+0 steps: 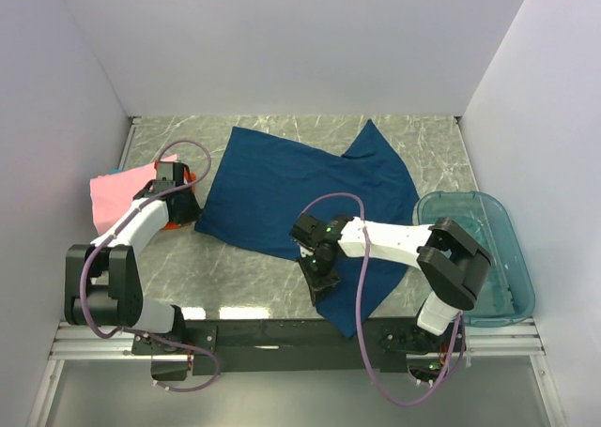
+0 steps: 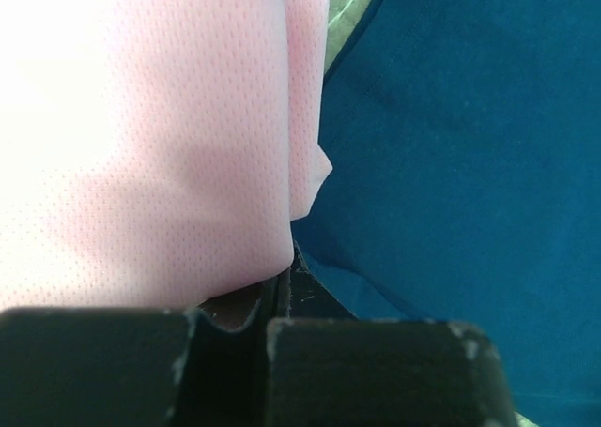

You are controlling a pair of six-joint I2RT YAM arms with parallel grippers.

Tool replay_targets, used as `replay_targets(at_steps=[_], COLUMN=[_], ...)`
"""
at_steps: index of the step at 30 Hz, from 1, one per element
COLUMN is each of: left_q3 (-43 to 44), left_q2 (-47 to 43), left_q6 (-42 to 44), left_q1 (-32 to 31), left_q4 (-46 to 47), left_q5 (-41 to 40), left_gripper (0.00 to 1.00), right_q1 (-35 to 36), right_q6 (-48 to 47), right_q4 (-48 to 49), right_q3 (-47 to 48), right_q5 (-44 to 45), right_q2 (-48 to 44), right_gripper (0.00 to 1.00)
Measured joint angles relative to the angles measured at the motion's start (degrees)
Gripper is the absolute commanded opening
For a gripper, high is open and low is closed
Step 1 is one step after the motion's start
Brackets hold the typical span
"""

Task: Fold and stack the t-shirts
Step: Fold the tshirt

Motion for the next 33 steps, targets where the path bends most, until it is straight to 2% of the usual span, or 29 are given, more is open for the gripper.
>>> replay_targets(at_steps=[1,2,6,10,15,19,33], left_q3=[0.0,-0.1,-0.1,-0.5,-0.5,-0.5,-0.5], left_q2=[-0.1,-0.3,-0.5,-0.5,-0.5,-0.5,0.9], left_q6=[0.0,0.0,0.0,0.0,0.0,0.0,0.0], left_q1=[0.0,0.0,0.0,0.0,0.0,0.0,0.0], left_q4=[0.0,0.0,0.0,0.0,0.2,0.3,0.4], left_q5=[0.0,0.0,0.0,0.0,0.2,0.4,0.9], left_gripper=[0.00,0.00,0.01,0.00,0.00,0.00,0.00], right_q1=[0.0,0.0,-1.1,-2.4,-2.4,-2.4,-2.4], right_q6=[0.0,0.0,1.6,4.5,8.2,9.4,10.3], right_q4=[-0.3,-0.6,-3.1,-4.4,-6.3,-7.9,-5.9], right_q3=[0.2,0.2,0.1,-2.6,-12.6,-16.8,-21.0], right_q5=[-0.1,-0.2,-0.4,0.3,1.2,1.2,-2.6], right_q2=[-0.1,-0.3,-4.1,-13.9,-22.8,-23.5,-23.3], right_gripper=[0.20,0.33,0.45,0.46,0.48,0.49,0.50])
